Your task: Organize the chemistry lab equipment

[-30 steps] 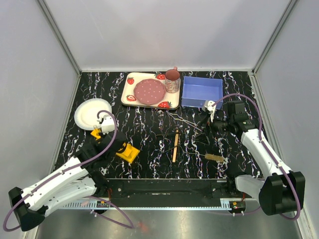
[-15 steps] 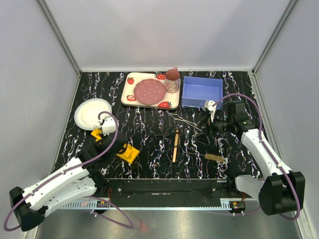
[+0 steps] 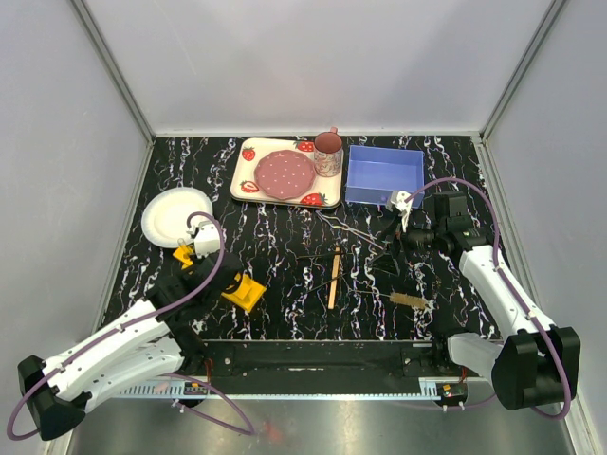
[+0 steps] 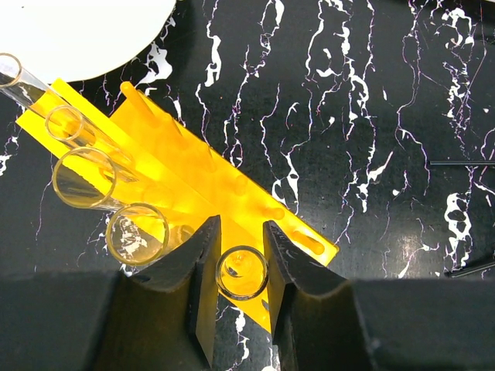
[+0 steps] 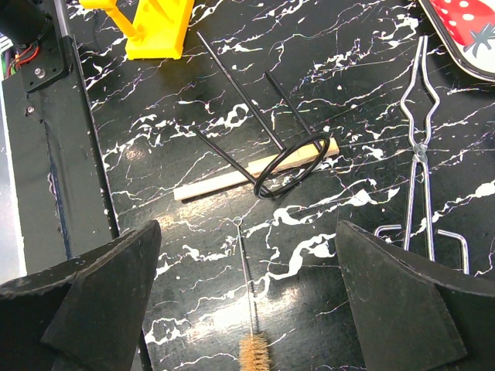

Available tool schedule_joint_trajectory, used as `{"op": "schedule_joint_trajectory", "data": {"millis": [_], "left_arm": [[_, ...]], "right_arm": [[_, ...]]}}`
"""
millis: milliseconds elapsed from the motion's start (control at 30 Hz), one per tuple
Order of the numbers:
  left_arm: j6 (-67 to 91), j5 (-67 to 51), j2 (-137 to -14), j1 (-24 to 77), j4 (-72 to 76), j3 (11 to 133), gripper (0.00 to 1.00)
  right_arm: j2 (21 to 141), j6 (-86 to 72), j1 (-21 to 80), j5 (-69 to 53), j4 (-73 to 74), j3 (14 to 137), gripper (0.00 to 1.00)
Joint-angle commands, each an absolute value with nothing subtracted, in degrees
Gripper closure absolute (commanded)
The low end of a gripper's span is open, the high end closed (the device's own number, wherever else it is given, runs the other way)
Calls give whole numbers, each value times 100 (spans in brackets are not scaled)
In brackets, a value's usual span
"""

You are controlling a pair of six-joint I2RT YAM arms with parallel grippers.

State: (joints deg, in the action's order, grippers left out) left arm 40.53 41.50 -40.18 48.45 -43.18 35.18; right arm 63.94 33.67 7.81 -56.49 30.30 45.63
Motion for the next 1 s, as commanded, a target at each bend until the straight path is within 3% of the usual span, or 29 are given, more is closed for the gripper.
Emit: {"op": "schedule_joint_trajectory", "data": {"millis": [0,967], "left_arm": [[4087,3999,-4008,4852,-4131,3577,71],[4377,3753,-4166,4852,-4140,3393,68]], "right_arm": [[6381,3472,738,-5766,2971,4562,0],[6346,3463,677,-5792,2962,4579,0]]}}
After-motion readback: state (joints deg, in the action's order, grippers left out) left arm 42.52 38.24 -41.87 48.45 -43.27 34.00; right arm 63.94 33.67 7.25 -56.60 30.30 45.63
